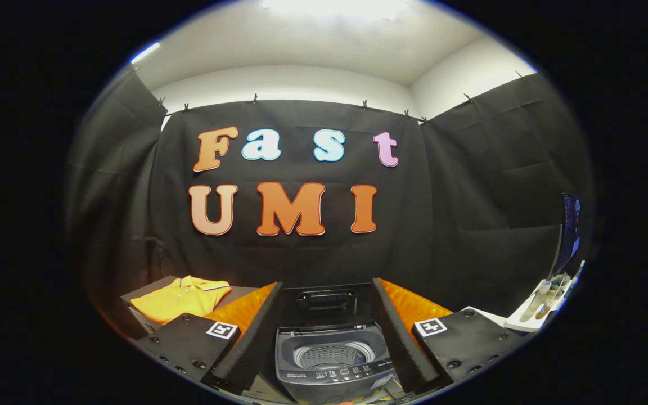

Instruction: Put the clothes into the washing machine and then close the washing machine lid.

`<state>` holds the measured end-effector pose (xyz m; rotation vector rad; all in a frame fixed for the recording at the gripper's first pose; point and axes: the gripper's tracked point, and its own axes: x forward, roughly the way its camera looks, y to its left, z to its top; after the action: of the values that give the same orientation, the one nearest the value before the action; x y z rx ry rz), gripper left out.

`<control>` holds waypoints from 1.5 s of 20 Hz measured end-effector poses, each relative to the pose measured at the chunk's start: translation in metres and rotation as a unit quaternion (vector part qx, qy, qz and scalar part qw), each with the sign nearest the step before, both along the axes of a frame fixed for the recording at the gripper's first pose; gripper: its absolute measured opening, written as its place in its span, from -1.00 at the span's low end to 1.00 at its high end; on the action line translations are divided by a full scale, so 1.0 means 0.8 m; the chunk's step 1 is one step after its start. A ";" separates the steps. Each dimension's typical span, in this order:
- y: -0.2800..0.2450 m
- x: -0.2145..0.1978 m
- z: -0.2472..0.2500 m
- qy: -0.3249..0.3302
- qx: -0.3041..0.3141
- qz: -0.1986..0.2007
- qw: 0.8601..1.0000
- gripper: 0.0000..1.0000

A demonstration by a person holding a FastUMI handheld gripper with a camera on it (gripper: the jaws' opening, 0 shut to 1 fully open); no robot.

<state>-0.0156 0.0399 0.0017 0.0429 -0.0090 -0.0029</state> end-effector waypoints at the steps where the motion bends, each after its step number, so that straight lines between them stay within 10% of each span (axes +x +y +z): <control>1: -0.001 -0.002 -0.001 0.001 -0.001 -0.002 1.000 0.96; 30: 0.108 0.044 0.051 -0.005 0.026 0.084 0.996 0.96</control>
<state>0.0193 0.1265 0.0429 0.0958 -0.0161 0.1660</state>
